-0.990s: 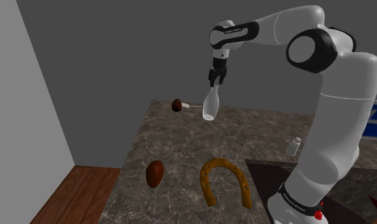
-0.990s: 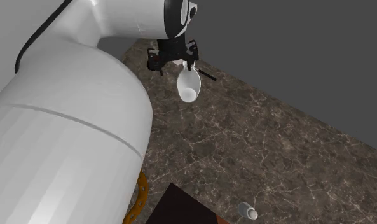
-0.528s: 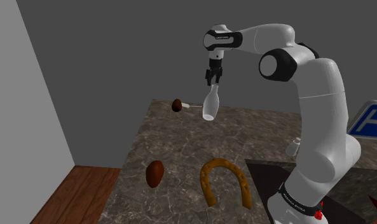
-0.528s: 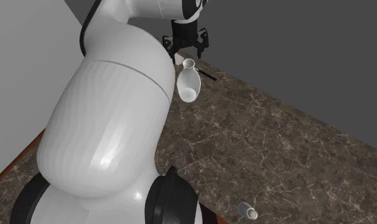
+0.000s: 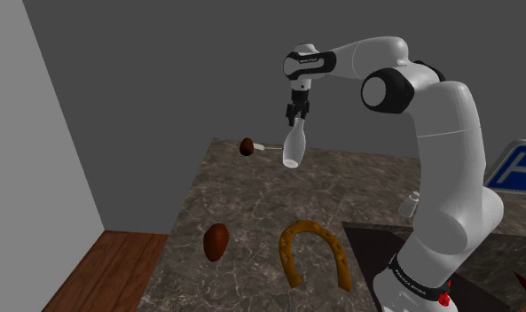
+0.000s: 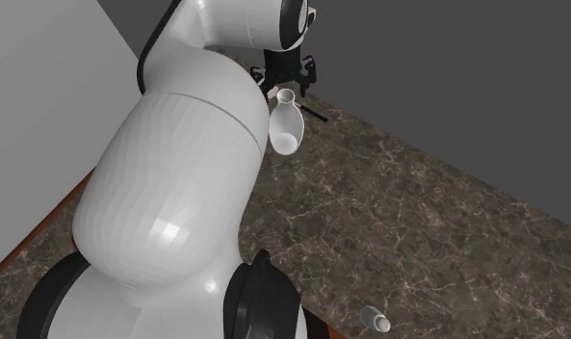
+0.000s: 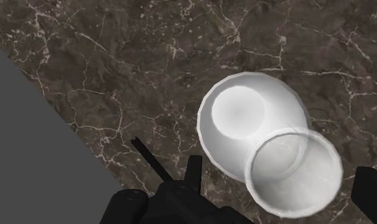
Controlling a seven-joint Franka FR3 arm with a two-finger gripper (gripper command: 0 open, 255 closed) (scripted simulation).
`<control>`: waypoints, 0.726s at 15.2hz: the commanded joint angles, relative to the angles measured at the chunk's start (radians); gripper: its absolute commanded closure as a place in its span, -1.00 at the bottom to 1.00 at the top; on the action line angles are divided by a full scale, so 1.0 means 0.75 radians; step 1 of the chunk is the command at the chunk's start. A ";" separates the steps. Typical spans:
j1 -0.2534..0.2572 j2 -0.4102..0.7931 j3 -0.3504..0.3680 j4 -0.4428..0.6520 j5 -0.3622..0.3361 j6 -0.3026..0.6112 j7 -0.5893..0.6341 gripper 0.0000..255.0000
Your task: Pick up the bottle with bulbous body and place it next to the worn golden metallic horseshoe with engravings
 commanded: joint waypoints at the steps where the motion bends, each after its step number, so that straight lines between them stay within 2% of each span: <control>1: 0.001 0.001 0.000 -0.008 0.000 0.010 0.001 -1.00; 6: 0.001 0.001 0.000 -0.008 0.000 0.010 0.001 -1.00; 7: 0.001 0.001 0.000 -0.008 0.000 0.010 0.001 1.00; 11: 0.001 0.002 0.000 -0.008 0.000 0.010 0.001 1.00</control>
